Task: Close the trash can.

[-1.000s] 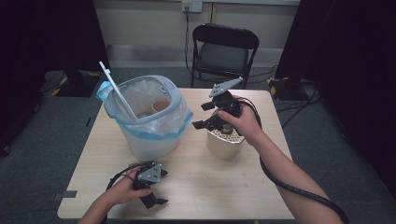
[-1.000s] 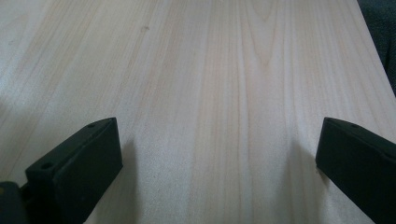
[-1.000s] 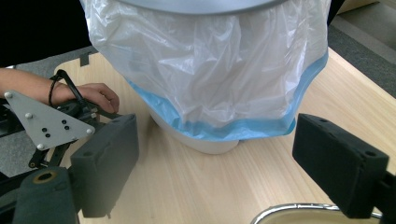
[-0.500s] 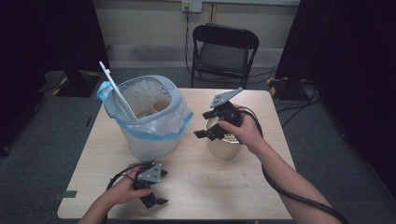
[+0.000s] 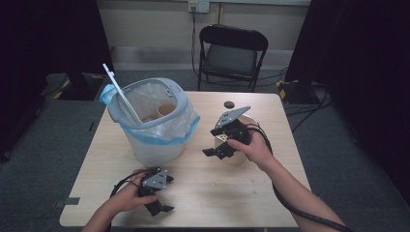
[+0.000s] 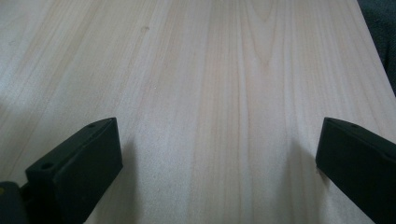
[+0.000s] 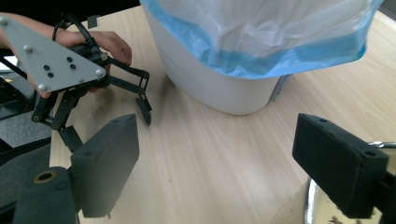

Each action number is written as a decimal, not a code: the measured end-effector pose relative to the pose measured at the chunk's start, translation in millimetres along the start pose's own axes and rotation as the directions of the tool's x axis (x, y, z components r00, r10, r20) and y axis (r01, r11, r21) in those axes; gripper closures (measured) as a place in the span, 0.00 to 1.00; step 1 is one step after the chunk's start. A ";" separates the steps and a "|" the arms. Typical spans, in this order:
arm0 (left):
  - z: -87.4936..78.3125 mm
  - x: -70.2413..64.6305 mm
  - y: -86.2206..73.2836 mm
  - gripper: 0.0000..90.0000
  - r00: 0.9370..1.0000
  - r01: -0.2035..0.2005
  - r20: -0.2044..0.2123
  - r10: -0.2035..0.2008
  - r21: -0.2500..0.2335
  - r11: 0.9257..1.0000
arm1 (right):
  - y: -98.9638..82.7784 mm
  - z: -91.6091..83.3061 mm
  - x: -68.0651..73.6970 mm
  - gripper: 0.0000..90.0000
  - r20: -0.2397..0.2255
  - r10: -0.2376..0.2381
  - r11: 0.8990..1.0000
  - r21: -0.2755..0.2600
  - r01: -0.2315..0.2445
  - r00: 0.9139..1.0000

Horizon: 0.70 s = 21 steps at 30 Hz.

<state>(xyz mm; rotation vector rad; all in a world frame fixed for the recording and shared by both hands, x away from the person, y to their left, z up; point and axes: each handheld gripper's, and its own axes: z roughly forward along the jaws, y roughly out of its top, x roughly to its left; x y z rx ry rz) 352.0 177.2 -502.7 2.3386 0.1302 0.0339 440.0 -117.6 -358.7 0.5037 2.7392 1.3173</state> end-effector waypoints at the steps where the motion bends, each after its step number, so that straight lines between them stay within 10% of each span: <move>1: 0.0 0.0 0.0 0.00 1.000 0.000 0.000 0.000 0.000 1.000 | -1.1 0.5 1.6 0.16 -0.003 -0.005 1.000 0.005 0.005 1.000; 21: 0.7 -1.2 -0.1 0.00 1.000 0.016 0.005 -0.016 -0.012 1.000 | -40.1 11.1 16.7 0.16 -0.011 -0.014 0.999 0.039 0.015 1.000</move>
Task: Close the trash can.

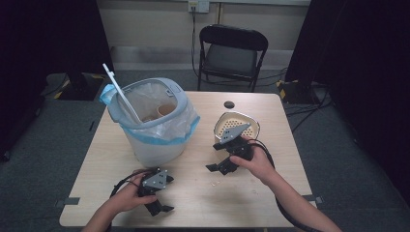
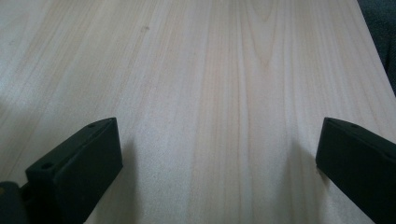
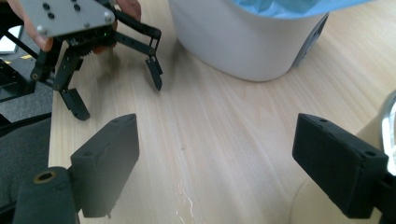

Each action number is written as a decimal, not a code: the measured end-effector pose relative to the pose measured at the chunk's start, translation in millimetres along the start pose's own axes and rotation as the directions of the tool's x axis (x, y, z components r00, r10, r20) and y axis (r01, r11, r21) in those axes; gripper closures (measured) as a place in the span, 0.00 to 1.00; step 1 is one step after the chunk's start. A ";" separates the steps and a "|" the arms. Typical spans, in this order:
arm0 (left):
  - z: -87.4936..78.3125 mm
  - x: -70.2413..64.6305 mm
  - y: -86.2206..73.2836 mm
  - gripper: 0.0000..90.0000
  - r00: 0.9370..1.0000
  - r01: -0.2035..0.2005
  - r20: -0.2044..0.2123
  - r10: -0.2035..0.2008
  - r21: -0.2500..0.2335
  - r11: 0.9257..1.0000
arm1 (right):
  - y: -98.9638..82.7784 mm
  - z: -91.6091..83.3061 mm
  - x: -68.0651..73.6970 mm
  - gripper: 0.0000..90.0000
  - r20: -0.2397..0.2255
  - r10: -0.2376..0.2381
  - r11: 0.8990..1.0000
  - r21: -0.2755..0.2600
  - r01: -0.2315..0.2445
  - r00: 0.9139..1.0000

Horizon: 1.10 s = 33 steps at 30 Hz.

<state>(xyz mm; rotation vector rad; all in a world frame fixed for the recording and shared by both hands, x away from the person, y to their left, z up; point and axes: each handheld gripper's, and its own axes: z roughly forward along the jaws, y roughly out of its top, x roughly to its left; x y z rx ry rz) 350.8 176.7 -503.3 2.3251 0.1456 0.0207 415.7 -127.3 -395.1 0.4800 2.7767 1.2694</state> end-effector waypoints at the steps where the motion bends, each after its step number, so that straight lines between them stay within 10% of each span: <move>1: 0.0 0.0 0.0 0.00 1.000 0.000 0.000 0.000 0.000 1.000 | -1.8 0.9 0.6 0.16 -0.004 0.006 1.000 0.000 -0.006 1.000; 10: 0.0 0.2 0.0 0.00 1.000 -0.003 -0.001 0.003 0.001 1.000 | -12.9 6.3 6.7 0.15 0.034 -0.023 1.000 0.014 0.023 0.999; 33: 0.0 0.2 0.0 0.00 1.000 -0.003 -0.001 0.003 0.001 1.000 | -41.4 31.4 26.7 0.16 -0.078 -0.001 0.999 0.036 0.004 0.997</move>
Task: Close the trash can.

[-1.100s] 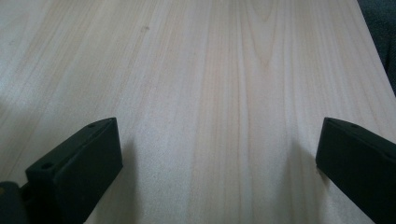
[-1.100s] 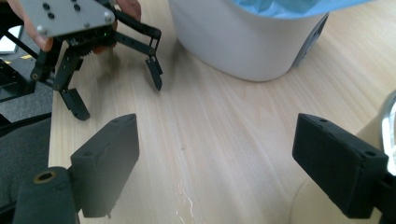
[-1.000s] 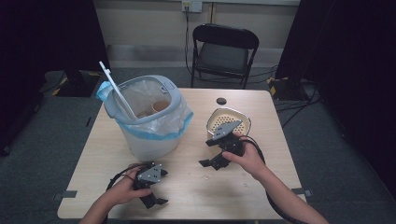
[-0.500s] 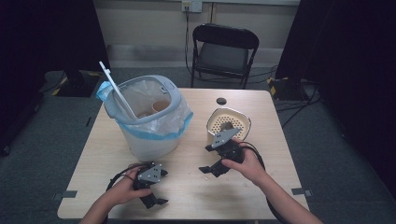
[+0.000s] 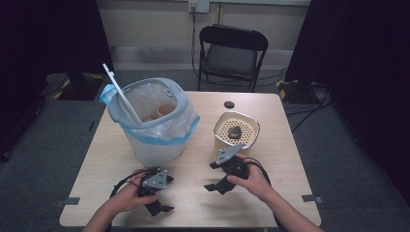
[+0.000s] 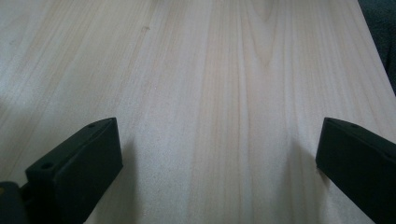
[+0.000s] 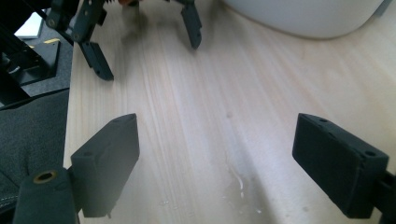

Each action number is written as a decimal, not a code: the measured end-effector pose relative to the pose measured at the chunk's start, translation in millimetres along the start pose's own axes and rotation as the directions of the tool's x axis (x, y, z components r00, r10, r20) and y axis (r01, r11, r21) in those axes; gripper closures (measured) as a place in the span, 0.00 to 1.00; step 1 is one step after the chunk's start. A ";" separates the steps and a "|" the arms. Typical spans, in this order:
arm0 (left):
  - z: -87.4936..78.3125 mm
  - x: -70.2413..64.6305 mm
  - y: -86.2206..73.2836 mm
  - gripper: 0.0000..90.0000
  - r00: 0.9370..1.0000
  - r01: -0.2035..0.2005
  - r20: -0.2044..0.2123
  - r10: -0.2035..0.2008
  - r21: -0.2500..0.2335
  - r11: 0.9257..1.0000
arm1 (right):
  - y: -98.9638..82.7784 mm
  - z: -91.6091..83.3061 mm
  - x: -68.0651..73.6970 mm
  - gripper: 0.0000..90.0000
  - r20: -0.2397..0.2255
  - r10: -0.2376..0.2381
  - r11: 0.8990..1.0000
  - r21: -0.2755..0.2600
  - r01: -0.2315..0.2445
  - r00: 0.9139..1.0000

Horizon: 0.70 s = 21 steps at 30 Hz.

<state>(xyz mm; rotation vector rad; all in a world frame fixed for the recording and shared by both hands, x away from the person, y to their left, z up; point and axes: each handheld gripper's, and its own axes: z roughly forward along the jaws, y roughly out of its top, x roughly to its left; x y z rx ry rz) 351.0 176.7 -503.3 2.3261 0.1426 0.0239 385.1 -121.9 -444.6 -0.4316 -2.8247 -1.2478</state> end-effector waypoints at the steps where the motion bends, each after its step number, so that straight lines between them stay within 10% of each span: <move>1: -0.3 0.3 0.1 0.00 1.000 -0.005 0.000 0.005 0.005 1.000 | -2.7 2.0 0.2 0.16 -0.001 0.001 1.000 -0.001 -0.001 1.000; 21: 0.7 -3.1 1.2 0.00 0.999 0.027 -0.024 -0.027 0.006 1.000 | -39.1 37.5 4.2 0.16 0.047 -0.033 0.999 -0.005 0.033 0.998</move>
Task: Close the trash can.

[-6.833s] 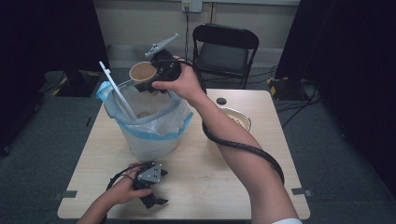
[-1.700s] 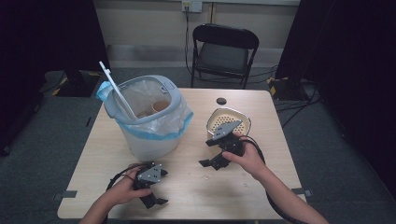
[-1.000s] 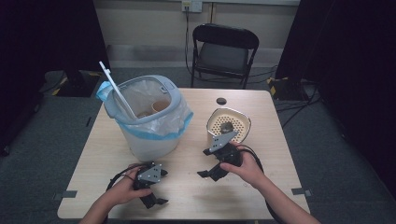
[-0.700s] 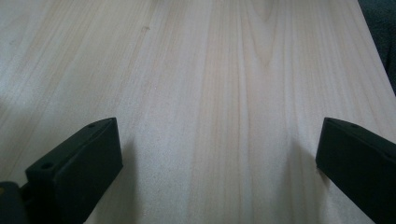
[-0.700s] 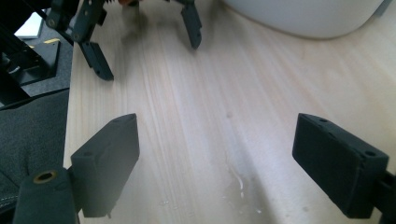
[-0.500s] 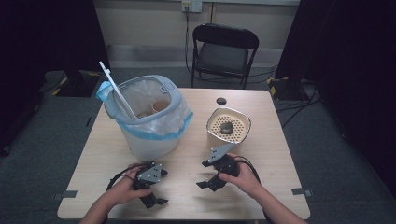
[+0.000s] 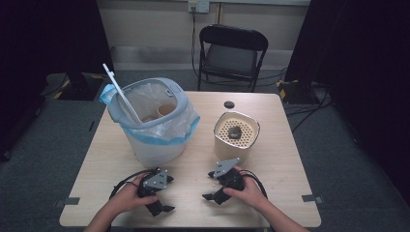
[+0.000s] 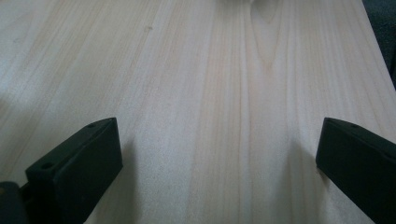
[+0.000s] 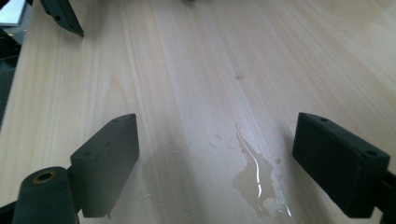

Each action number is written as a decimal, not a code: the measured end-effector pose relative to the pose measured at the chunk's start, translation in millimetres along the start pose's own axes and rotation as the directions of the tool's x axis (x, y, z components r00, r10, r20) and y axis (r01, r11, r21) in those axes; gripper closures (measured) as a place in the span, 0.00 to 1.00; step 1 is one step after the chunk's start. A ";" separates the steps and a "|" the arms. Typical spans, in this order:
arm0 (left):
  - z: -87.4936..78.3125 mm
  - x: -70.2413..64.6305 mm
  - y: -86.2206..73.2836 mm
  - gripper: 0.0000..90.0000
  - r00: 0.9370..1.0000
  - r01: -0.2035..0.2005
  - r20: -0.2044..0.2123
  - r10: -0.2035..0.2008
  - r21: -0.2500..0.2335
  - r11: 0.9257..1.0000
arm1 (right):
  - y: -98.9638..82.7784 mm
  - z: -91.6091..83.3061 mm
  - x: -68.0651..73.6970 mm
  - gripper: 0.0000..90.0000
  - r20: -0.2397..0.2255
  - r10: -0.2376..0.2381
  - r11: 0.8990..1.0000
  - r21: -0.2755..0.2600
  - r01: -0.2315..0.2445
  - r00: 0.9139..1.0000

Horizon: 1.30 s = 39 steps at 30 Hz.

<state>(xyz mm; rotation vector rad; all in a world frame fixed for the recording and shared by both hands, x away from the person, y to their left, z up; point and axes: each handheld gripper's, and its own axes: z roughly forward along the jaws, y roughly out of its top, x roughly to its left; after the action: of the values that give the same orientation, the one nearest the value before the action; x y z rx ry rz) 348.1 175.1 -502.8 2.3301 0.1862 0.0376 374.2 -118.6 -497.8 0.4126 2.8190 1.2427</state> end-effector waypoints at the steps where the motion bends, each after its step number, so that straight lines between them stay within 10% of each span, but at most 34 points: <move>1: 0.6 -0.4 0.1 0.00 1.000 0.001 0.001 -0.001 -0.008 1.000 | -1.6 0.3 0.7 0.16 0.011 -0.009 1.000 -0.009 0.009 1.000; 9: -6.3 -1.1 -1.6 0.02 0.999 0.036 0.016 -0.036 0.001 0.999 | -3.8 0.6 2.8 0.15 0.036 -0.066 0.998 -0.001 0.066 0.997; 13: -14.1 1.2 -0.3 0.22 0.997 0.081 0.015 -0.081 -0.004 0.997 | -3.8 0.8 3.4 0.15 0.040 -0.070 0.998 0.001 0.070 0.997; 39: -114.8 -12.7 45.3 0.18 0.971 0.232 -0.055 -0.234 -0.042 0.972 | -3.8 0.8 3.4 0.15 0.038 -0.068 0.998 0.003 0.068 0.997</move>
<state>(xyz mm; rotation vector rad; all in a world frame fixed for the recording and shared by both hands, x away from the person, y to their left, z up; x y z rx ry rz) 331.4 224.4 -390.3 2.2584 0.4844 -0.0062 370.1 -119.6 -500.9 0.3331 2.7774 1.2072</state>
